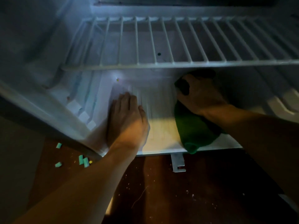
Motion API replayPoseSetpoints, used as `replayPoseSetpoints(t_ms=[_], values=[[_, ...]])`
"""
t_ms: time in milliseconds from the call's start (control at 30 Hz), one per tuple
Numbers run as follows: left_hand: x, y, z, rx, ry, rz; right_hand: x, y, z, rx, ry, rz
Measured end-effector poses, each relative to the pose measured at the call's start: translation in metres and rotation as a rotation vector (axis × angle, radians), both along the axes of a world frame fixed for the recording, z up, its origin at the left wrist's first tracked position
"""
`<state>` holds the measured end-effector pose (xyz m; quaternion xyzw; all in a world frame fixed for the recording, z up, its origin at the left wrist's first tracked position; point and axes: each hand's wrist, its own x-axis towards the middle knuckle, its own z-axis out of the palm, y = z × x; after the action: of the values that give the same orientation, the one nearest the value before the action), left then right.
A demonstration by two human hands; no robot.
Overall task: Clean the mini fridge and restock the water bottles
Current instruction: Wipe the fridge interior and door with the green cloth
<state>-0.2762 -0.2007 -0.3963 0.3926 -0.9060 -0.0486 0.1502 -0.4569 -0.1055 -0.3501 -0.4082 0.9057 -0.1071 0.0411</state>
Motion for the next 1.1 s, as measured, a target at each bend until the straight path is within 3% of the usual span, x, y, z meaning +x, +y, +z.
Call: replayPoseSetpoints(t_ms=[200,500,800,1100], values=[[0.000,0.002,-0.002,-0.015,0.047,-0.035,0.021,0.059,0.019,0.208,0.057,0.001],[0.005,0.001,-0.006,-0.058,0.055,-0.045,0.031,0.088,0.009,0.131,0.105,-0.014],[0.000,0.004,-0.002,-0.068,0.084,-0.002,-0.016,0.037,0.006,0.157,0.066,-0.045],[0.001,0.003,0.005,-0.011,0.119,0.005,0.031,0.084,0.013,0.147,0.105,0.048]])
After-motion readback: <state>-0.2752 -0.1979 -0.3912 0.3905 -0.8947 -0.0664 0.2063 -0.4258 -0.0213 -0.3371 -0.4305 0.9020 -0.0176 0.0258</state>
